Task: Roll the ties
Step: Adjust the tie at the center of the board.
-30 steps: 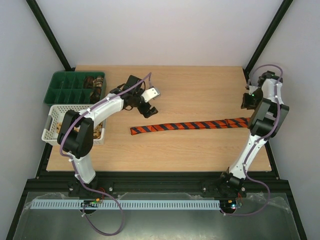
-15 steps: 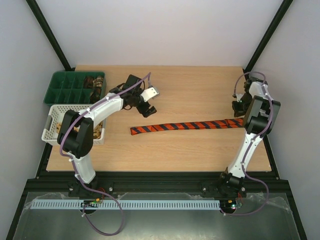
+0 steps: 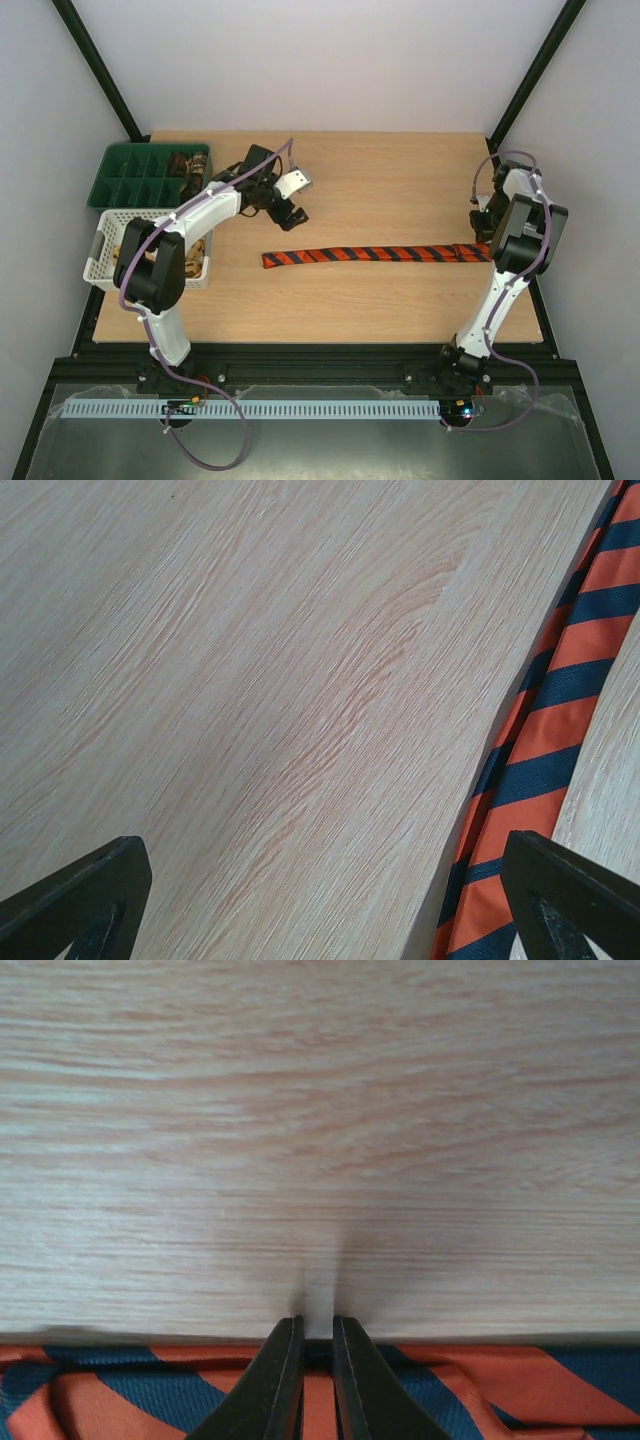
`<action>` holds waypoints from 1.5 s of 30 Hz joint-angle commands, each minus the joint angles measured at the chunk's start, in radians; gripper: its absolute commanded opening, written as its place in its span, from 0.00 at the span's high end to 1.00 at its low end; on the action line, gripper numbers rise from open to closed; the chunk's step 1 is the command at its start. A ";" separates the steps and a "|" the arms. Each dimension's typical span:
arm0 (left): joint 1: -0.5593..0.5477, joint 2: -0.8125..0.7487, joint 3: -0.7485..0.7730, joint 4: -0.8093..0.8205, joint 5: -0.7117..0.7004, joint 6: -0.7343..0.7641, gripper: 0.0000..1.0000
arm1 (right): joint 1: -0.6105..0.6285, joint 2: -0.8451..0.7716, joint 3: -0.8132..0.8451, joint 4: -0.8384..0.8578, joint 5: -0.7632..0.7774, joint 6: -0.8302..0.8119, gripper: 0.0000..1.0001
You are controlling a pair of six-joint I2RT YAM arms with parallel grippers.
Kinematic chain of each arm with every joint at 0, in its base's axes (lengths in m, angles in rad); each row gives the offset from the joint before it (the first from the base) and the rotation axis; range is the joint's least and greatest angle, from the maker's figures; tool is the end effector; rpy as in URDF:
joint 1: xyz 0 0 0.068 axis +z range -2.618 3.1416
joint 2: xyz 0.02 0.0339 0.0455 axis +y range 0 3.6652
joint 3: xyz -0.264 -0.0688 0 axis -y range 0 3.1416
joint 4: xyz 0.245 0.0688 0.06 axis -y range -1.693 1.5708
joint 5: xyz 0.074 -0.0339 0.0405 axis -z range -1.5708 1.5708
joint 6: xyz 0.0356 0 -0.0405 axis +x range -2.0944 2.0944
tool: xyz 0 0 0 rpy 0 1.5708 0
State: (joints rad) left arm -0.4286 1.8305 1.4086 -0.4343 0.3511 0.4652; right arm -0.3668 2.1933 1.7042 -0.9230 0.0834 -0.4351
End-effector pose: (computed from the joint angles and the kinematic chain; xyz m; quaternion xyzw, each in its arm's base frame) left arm 0.3644 -0.1800 0.2419 0.4537 0.8055 -0.1573 0.3473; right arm 0.4057 -0.1590 0.1577 -0.0307 0.9955 -0.0692 0.0567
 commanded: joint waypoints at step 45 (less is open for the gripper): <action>0.129 -0.160 -0.253 -0.201 0.108 0.366 0.01 | 0.155 -0.181 0.094 -0.113 -0.946 -0.134 0.01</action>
State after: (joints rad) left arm -0.2840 1.6695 1.2232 -0.5797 0.5106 0.7113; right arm -0.3092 2.1349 1.8938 -1.0149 -0.8413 -0.4831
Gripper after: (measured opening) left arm 0.988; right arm 0.986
